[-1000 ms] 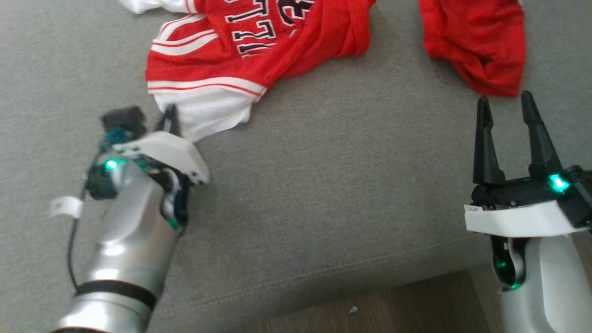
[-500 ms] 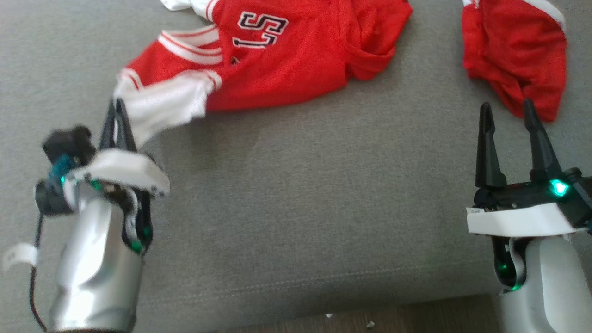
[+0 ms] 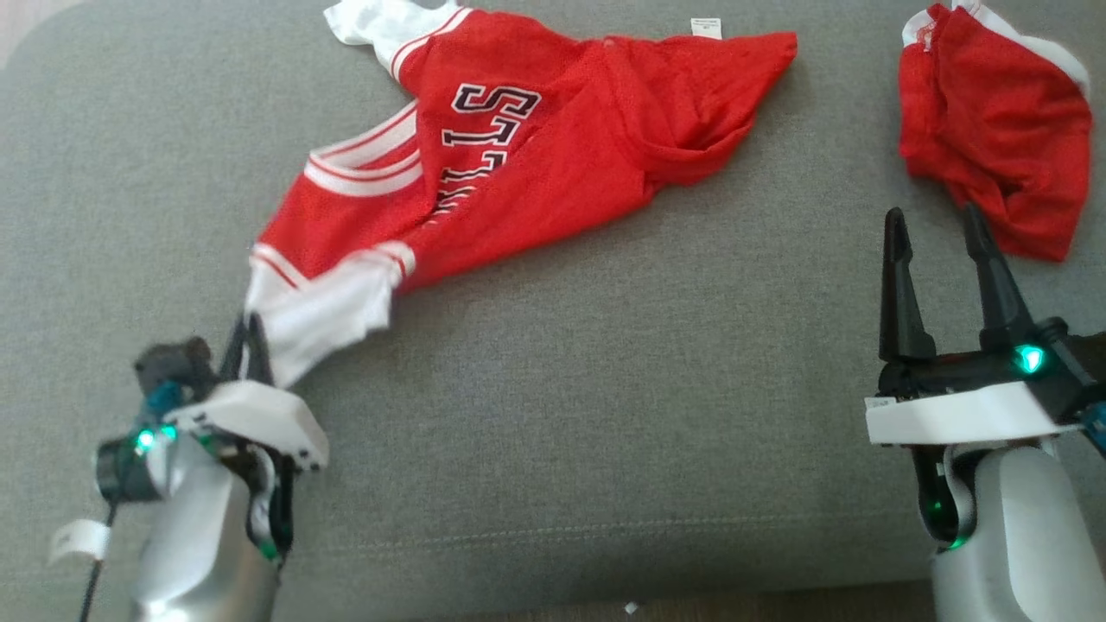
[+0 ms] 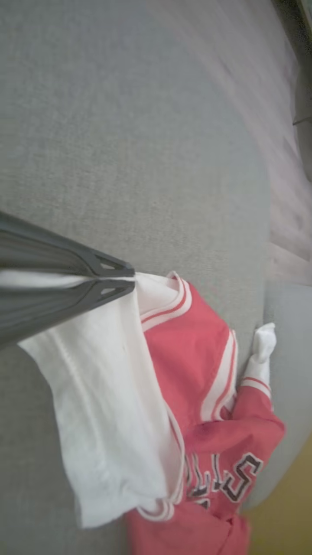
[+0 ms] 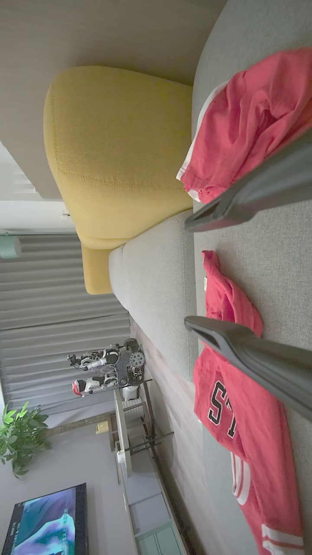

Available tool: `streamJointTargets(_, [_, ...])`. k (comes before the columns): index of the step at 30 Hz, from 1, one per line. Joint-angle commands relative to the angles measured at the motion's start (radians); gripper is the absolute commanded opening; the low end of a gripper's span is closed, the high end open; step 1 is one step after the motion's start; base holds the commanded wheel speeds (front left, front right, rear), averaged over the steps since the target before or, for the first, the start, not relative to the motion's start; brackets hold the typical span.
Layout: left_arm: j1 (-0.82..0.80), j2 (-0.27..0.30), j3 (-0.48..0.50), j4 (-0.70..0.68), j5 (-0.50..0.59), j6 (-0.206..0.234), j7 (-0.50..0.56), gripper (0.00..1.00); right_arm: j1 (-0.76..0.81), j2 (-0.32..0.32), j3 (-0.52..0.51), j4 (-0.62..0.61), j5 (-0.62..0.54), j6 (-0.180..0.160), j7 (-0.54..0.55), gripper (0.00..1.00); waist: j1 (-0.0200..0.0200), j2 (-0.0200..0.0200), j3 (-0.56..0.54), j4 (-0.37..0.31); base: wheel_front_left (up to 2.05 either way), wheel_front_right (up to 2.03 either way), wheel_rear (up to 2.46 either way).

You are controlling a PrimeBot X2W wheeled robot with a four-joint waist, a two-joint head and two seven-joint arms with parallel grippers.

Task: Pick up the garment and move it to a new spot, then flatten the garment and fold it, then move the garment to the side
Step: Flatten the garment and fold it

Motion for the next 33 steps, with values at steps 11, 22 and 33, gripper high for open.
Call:
streamJointTargets(11, [-0.047, -0.018, 0.033, -0.004, -0.010, -0.001, -0.012, 1.00, -0.004, 0.012, 0.027, -0.018, -0.005, 0.006, 0.013, 1.00, 0.0000, 0.0000, -0.032, 0.010, 0.00, 0.00, 0.00])
streamJointTargets(22, [0.107, -0.077, 0.049, -0.398, -0.001, -0.068, -0.014, 1.00, 0.004, 0.002, 0.049, -0.034, 0.000, 0.006, 0.017, 1.00, 0.0000, 0.0000, -0.037, 0.038, 0.00, 0.00, 0.00])
streamJointTargets(33, [0.100, -0.079, -0.100, -0.464, -0.076, -0.045, -0.014, 1.00, -0.256, -0.138, 0.135, 0.005, 0.044, 0.006, 0.233, 1.00, 0.0000, 0.0000, 0.070, 0.166, 0.00, 0.00, 0.00])
